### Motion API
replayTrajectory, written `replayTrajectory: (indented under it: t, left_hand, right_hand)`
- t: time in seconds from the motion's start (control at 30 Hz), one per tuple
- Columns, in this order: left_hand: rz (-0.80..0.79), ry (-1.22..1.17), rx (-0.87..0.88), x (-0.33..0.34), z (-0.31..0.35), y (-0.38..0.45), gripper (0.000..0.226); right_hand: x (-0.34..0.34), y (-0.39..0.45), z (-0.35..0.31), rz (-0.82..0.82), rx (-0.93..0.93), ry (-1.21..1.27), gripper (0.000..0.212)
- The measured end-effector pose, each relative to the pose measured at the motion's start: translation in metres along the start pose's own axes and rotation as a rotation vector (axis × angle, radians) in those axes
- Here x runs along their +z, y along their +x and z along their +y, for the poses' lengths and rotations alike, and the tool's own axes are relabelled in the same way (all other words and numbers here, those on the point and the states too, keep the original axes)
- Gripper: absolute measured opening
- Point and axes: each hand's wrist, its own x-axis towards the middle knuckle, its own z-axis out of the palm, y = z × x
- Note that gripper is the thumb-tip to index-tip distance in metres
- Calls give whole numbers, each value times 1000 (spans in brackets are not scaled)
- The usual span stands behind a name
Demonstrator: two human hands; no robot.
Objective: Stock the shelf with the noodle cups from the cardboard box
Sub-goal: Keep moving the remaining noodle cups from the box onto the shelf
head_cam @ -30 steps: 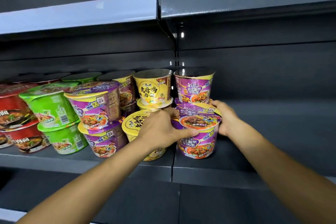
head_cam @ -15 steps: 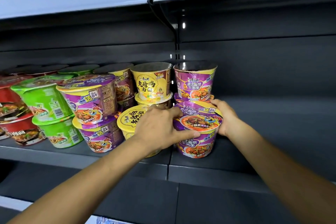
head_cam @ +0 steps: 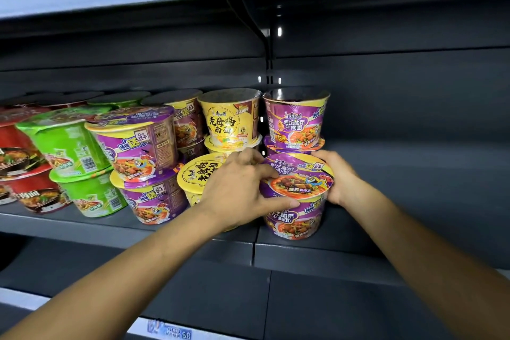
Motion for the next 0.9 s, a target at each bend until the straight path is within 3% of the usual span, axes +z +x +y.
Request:
replayTrajectory:
  t: [0.23, 0.33, 0.63, 0.9]
  left_hand:
    - [-67, -21, 46, -5, -2, 3, 81]
    - [-70, -15, 41, -4, -3, 6, 85]
    - [-77, 43, 7, -5, 3, 5, 74]
    - [-88, 61, 3, -6, 6, 3, 75]
  right_hand:
    - [0, -6, -2, -9, -1, -9, 20]
    - [1, -6, -2, 4, -3, -5, 20]
    - [2, -7, -5, 77, -18, -91, 39]
    - [2, -14, -13, 231, -91, -149, 8]
